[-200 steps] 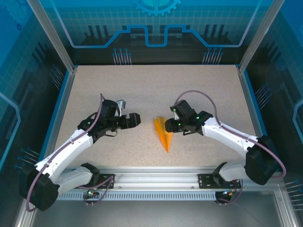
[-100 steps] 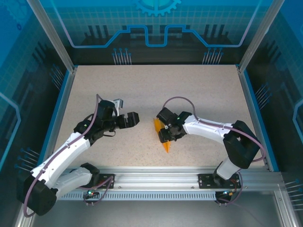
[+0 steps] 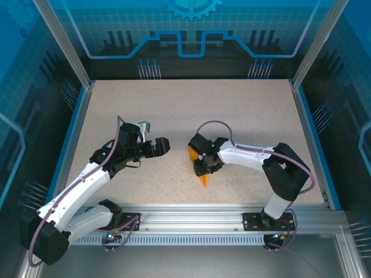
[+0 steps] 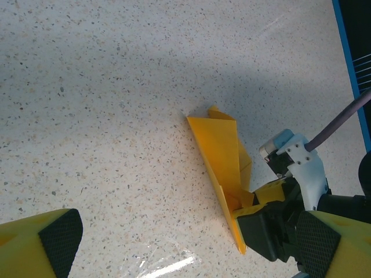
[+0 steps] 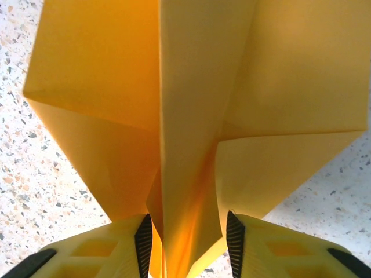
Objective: Fold a paper plane with a square sheet of paper (fold left side to right side)
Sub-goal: Pick up the paper plane at the center of the table.
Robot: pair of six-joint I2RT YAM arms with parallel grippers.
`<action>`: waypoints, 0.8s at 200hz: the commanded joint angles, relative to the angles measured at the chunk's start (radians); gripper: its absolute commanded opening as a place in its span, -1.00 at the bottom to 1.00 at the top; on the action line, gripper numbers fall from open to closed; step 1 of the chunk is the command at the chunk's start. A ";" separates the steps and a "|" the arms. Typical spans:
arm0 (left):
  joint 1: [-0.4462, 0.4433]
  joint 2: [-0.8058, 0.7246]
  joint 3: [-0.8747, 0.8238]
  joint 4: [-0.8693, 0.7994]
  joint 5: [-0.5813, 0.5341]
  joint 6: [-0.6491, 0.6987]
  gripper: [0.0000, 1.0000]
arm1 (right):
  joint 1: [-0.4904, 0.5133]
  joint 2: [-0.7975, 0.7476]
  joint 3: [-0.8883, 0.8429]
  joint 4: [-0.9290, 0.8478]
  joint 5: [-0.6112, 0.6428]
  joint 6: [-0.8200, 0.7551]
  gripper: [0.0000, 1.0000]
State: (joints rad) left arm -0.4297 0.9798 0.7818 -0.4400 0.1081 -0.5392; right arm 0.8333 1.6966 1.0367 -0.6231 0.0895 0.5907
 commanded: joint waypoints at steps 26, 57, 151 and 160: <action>0.010 -0.014 -0.016 -0.020 -0.016 0.033 0.97 | 0.013 0.032 0.025 0.032 -0.031 0.008 -0.54; 0.010 -0.022 -0.006 -0.020 0.004 0.051 0.97 | -0.009 0.015 0.053 -0.002 -0.038 0.005 -0.92; 0.010 -0.032 0.008 -0.064 0.019 0.088 0.97 | -0.241 0.229 0.558 -0.284 -0.035 -0.059 -0.92; 0.010 -0.032 0.008 -0.068 0.022 0.087 0.97 | -0.254 0.272 0.629 -0.308 -0.035 -0.071 -0.92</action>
State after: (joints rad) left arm -0.4278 0.9653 0.7818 -0.4740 0.1097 -0.4866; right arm 0.6113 1.8702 1.5284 -0.8169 0.0677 0.5606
